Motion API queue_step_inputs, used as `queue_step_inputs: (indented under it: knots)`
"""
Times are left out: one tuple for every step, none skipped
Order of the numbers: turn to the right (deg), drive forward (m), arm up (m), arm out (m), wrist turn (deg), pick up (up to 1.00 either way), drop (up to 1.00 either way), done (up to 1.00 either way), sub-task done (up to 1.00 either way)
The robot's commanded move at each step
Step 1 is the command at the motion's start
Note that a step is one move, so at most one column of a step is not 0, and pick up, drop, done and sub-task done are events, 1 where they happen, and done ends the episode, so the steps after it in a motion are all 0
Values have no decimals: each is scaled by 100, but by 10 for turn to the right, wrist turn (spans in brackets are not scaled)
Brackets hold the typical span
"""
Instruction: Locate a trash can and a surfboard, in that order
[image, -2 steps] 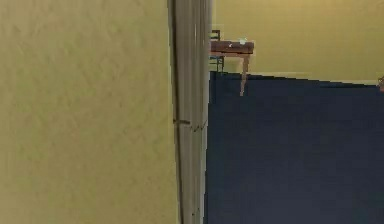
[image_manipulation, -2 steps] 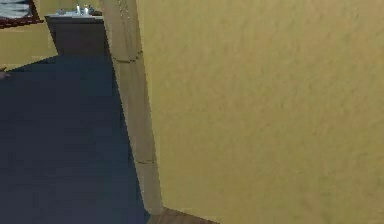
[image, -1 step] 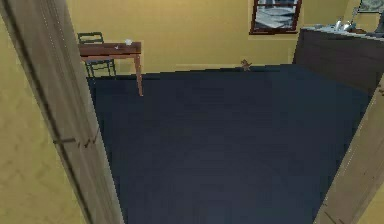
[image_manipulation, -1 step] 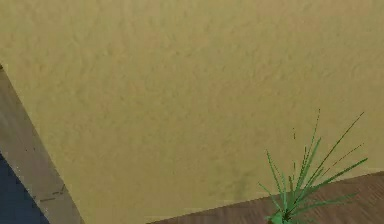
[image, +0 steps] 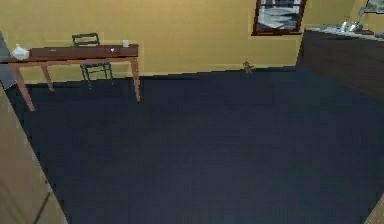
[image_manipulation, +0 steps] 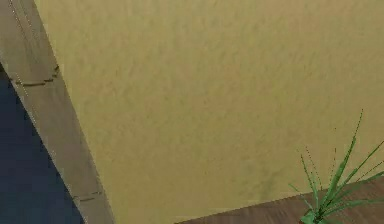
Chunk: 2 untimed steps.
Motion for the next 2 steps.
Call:
queue_step_inputs:
  knots:
    - [300,0,0,0,0,0,0,0,0]
    - [0,40,0,0,0,0,0,0,0]
